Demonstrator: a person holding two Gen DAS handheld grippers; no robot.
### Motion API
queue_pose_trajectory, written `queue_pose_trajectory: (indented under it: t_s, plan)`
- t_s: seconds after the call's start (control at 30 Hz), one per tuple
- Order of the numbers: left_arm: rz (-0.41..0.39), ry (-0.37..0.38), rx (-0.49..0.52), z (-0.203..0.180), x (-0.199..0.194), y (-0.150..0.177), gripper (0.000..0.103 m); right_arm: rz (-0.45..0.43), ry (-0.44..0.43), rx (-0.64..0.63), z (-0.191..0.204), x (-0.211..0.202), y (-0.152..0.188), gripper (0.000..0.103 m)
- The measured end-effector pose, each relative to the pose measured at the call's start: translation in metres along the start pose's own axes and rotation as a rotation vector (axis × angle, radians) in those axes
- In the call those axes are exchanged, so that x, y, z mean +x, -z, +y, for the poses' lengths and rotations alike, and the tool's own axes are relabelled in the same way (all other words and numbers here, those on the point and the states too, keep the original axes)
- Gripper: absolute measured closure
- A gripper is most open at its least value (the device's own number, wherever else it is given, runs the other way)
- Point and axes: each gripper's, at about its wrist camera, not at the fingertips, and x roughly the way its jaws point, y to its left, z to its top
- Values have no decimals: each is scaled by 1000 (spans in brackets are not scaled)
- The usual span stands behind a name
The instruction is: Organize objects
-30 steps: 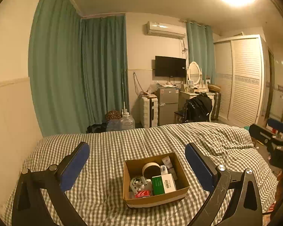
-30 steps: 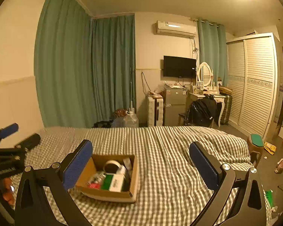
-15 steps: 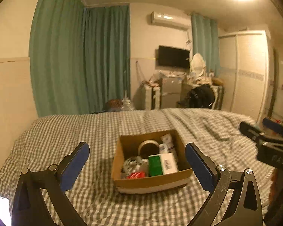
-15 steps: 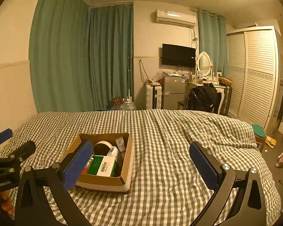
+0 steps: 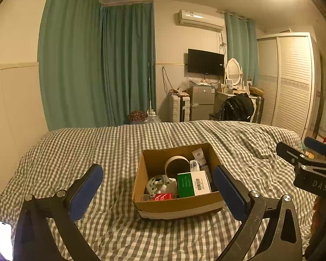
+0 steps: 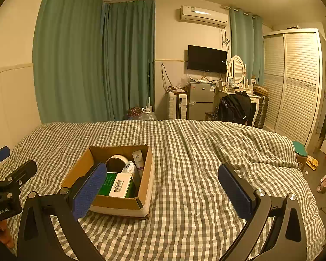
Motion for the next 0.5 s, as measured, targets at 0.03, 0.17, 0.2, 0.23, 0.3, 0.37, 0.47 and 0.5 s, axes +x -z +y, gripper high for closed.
queue_pose_trajectory:
  t_s: [0.03,0.17,0.2,0.23,0.3,0.37,0.47,0.5]
  plan:
    - [1,-3,1,0,-1,0,0,-1,0,-2,0,0,0,0]
    - [2,-16,-11,1,-3,0,0,-3,-6,-6,0,-2,0,0]
    - [2,-17,-15,1,-3,0,0,-5,-5,-7,0,-3,0,0]
    - [1,-18,-17,0,-3,0,0,-6,-5,-7,0,-3,0,0]
    - [-1,-21,-12,-1,-4,1,0,-9,-4,-5,-1,-4,1,0]
    - [-1,-22,-4,-4,-6,1,0,-11,-3,-1,-3,-5,1,0]
    - [2,-25,-11,-6,-6,1,0,-12,1,1,-6,-7,1,0]
    - [1,-27,-13,-6,-7,1,0,-13,3,0,-6,-8,1,0]
